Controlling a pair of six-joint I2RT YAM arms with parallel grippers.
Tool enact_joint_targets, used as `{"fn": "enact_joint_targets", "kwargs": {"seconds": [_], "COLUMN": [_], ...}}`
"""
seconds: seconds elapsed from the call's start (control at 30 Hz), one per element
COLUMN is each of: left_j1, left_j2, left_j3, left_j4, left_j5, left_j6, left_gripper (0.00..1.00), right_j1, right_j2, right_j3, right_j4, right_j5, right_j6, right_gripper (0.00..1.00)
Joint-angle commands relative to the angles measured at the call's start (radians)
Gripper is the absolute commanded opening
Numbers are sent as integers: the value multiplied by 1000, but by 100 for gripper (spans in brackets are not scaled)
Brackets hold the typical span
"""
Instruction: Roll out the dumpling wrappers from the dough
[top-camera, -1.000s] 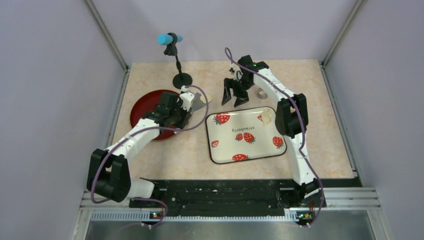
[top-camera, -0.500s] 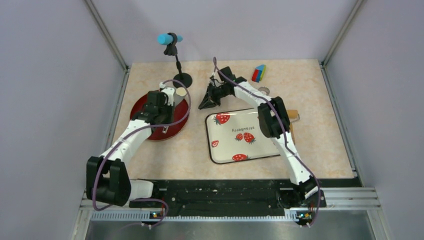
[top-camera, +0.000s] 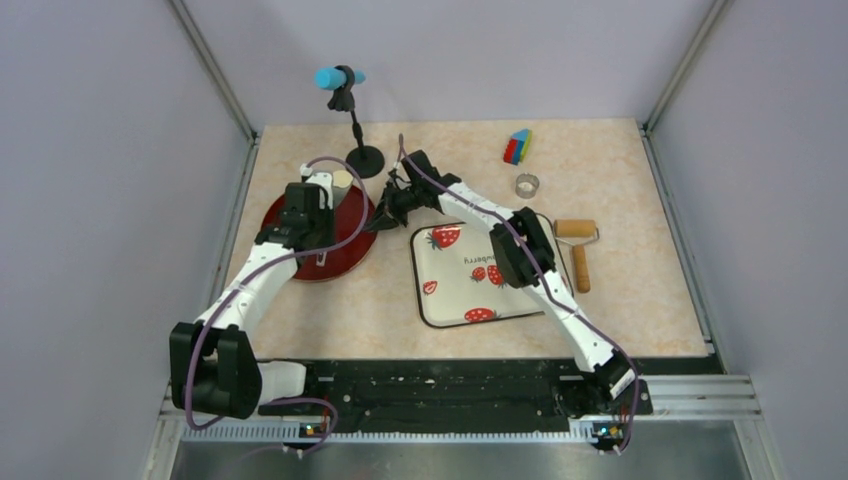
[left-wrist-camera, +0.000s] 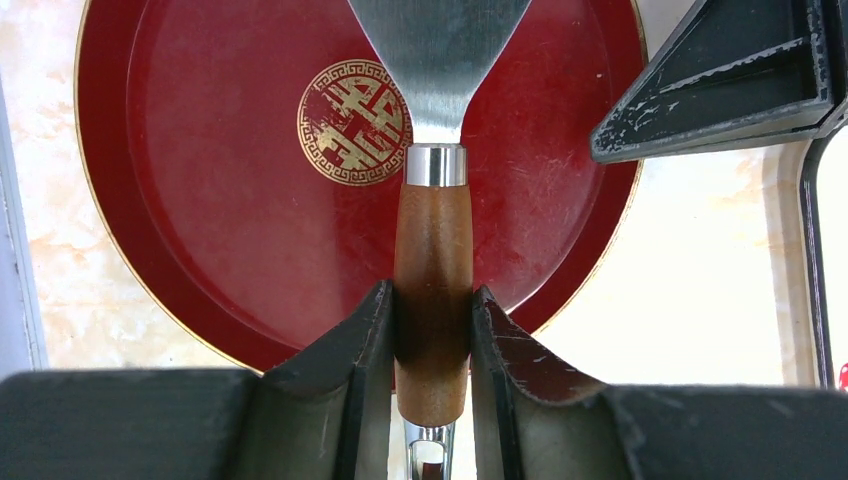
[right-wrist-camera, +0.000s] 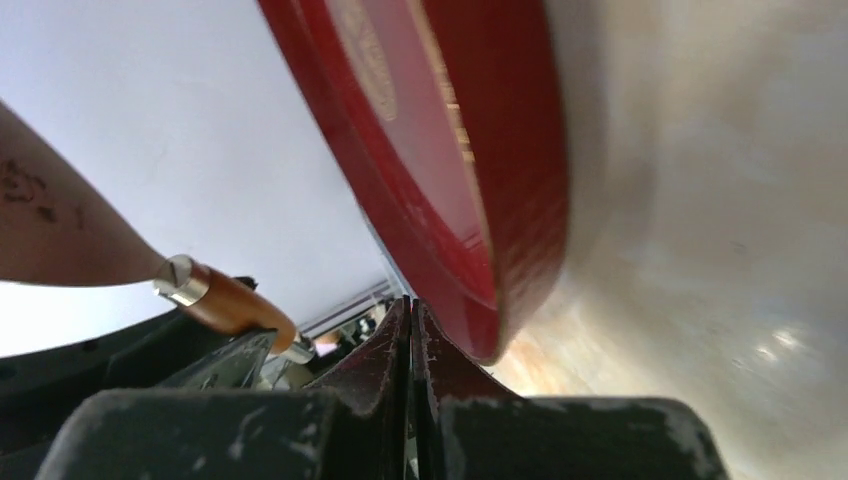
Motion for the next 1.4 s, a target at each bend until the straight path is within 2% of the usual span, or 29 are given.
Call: {"fn": "enact_joint_targets", "kwargs": {"seconds": [0.0,0.1,0.3,0.57,0.7,0.97,1.37], "left_j1": [5,5,5,5,5,5,-2], "left_j2": [-47,-61,-80,-91,-92,-85,-51], "left_j3": [-7,-18,-43,-55,-57,-49,-46], "left_j4": [59,59,59,49,40,12,-49], "left_j5": [16,21,37,61,65,92,211], "left_j6": [-28,-35,-51,-64,-64,-53,59], "left_gripper": [0,0,0,0,0,0,0], "right_j1": [6,2,-14,-31,-33,-103,-146], "right_j2": [25,22,-8,-29,-73,-83,-158], "right_j3": [111,152,155,178,177,114,6], "right_j4": [-239,-361,-479,-536,-588,-683,-718], "right_j5": [151,254,389,416,507,546,598], "right_j6": [-144,-231,-352,-440,-511,-533,-575], "right_gripper": [0,0,0,0,0,0,0]}}
